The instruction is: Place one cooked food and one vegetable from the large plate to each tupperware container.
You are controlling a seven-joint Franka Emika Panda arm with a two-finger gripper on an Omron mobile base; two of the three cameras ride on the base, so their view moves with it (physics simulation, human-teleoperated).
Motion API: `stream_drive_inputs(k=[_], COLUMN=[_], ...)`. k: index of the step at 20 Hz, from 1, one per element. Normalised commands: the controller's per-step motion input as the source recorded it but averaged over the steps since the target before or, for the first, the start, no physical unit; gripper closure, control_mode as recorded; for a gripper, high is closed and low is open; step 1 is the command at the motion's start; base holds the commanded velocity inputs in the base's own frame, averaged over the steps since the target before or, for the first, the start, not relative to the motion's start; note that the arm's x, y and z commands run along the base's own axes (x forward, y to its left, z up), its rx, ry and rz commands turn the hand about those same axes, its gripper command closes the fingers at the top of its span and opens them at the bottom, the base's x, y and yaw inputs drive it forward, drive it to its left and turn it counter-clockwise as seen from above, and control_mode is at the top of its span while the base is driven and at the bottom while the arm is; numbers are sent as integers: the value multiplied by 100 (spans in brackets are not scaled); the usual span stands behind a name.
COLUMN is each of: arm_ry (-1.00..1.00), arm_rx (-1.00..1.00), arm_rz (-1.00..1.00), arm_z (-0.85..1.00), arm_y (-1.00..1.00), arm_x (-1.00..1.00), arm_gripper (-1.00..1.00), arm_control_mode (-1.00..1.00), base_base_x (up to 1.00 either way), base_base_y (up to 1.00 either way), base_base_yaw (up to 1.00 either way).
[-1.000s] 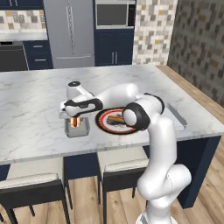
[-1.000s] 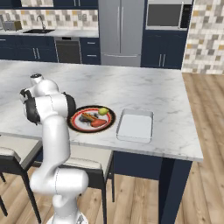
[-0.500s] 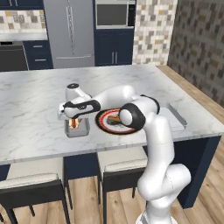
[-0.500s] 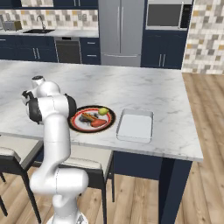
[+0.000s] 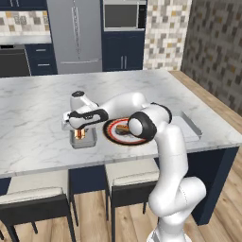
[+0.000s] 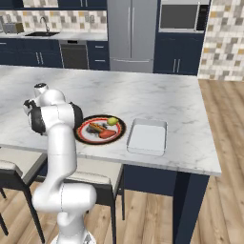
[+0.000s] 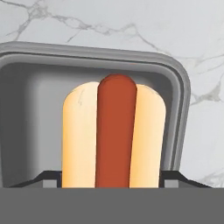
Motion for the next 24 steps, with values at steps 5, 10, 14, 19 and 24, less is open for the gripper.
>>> stream_drive_inputs(k=[5, 10, 14, 19, 24], arm_ry=[0, 0, 2, 8, 5], arm_rx=[0, 0, 3, 12, 10], arm_rz=[0, -1, -13, -34, -41], arm_z=[0, 11, 46, 30, 4], arm_y=[-3, -5, -82, -100, -100], arm_x=[0, 0, -52, -53, -21], arm_gripper=[-100, -100, -100, -100, -100], arm_control_mode=[-100, -100, -100, -100, -100], base_base_x=[0, 0, 0, 0, 0], base_base_y=[0, 0, 0, 0, 0], base_base_yaw=[0, 0, 0, 0, 0])
